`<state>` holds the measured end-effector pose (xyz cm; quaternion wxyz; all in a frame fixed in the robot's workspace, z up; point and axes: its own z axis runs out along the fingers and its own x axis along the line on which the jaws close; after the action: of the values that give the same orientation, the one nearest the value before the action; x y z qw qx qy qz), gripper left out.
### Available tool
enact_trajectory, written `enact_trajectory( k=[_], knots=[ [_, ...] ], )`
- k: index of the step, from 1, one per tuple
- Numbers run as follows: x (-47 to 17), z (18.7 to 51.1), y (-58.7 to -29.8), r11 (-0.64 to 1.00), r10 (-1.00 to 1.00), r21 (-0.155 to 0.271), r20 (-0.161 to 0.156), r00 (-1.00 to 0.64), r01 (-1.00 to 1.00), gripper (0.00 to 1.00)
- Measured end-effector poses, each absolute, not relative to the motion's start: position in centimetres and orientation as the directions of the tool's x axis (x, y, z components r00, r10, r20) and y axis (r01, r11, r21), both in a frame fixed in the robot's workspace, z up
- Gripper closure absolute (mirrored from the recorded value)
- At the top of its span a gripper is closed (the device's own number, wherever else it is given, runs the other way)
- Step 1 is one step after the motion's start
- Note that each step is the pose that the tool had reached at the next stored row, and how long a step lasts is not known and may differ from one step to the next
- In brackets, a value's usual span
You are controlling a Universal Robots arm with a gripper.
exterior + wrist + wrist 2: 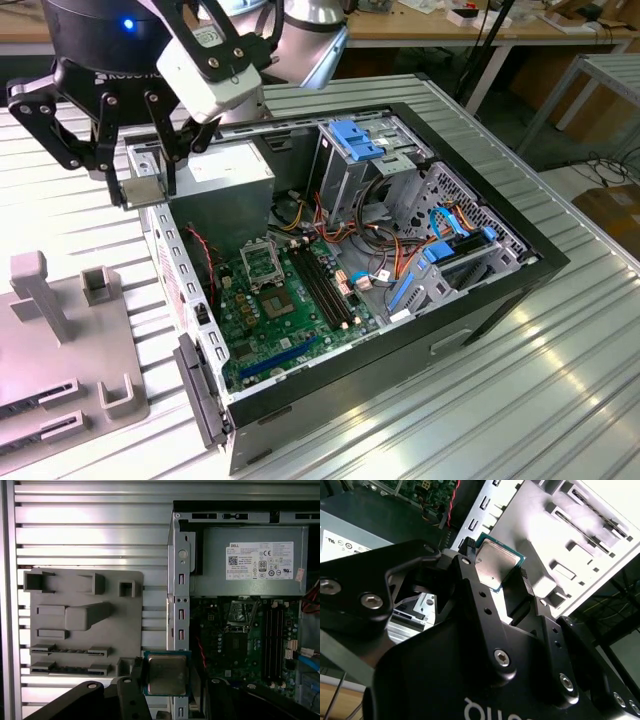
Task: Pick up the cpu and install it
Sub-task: 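Pick up the cpu and move it towards the insertion slot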
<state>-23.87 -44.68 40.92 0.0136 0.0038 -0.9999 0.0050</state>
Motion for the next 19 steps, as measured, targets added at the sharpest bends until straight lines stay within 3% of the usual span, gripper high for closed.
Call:
enact_trajectory(
  k=[19],
  knots=[
    [-21.8,40.9,-44.7,1.000,-0.007,-0.010,0.027,-1.000,-0.008,0.53]
  ],
)
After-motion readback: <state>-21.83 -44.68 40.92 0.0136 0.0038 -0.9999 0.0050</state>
